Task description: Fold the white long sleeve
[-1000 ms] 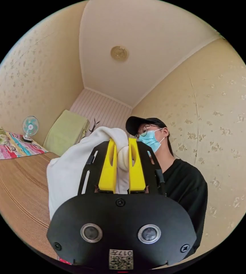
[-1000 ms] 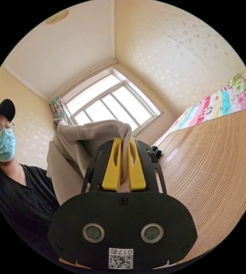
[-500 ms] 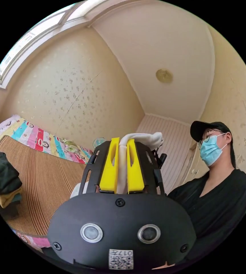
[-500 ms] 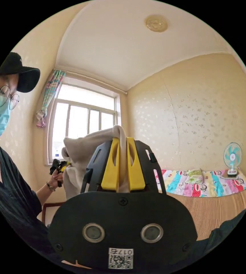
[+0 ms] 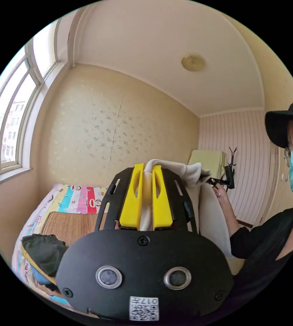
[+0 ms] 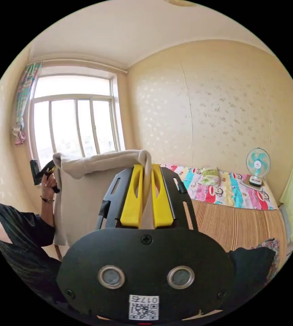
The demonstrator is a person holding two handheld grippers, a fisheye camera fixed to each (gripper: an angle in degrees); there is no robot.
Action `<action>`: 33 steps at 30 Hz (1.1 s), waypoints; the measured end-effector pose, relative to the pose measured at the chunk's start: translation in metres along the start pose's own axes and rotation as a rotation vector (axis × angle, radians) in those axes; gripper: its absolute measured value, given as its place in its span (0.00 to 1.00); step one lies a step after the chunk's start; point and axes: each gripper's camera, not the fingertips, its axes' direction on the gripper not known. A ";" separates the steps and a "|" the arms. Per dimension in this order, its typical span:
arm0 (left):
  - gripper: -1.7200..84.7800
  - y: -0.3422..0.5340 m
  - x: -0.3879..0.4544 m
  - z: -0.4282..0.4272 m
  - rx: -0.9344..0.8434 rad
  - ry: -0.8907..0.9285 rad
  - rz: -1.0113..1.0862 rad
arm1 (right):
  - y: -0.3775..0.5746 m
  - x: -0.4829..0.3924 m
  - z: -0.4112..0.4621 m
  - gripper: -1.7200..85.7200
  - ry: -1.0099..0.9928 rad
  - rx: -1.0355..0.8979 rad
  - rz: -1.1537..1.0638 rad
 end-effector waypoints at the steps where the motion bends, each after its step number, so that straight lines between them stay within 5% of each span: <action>1: 0.08 -0.010 -0.042 0.054 -0.106 0.015 -0.051 | -0.022 0.023 0.066 0.08 0.026 -0.153 -0.015; 5: 0.10 0.045 -0.198 0.209 -0.460 -0.096 -0.383 | -0.017 0.105 0.261 0.12 0.169 -0.549 0.178; 7: 0.10 0.090 -0.217 0.219 -0.452 0.006 -0.456 | 0.011 0.097 0.283 0.12 0.143 -0.497 0.219; 11: 0.12 0.201 -0.180 0.238 -0.643 0.066 -0.430 | 0.129 0.026 0.332 0.13 -0.093 -0.619 0.169; 15: 0.13 0.282 -0.114 0.257 -0.833 0.209 -0.409 | 0.253 -0.007 0.342 0.13 -0.014 -0.693 0.320; 18: 0.10 0.333 -0.081 0.263 -1.098 0.067 -0.384 | 0.321 -0.028 0.322 0.13 0.028 -0.688 0.417; 21: 0.06 0.328 -0.090 0.223 -1.085 -0.016 -0.562 | 0.341 -0.060 0.299 0.12 0.048 -0.671 0.379; 24: 0.07 0.306 -0.087 0.196 -1.111 -0.080 -0.521 | 0.325 -0.075 0.291 0.11 -0.007 -0.831 0.330; 28: 0.08 0.273 -0.093 0.147 -0.993 -0.126 -0.510 | 0.303 -0.043 0.229 0.13 0.248 -0.611 0.426; 30: 0.08 0.266 -0.103 0.129 -0.947 -0.137 -0.568 | 0.315 -0.021 0.239 0.14 0.411 -0.695 0.411; 33: 0.08 0.259 -0.120 0.119 -0.950 -0.120 -0.640 | 0.340 0.006 0.272 0.12 0.311 -0.886 0.435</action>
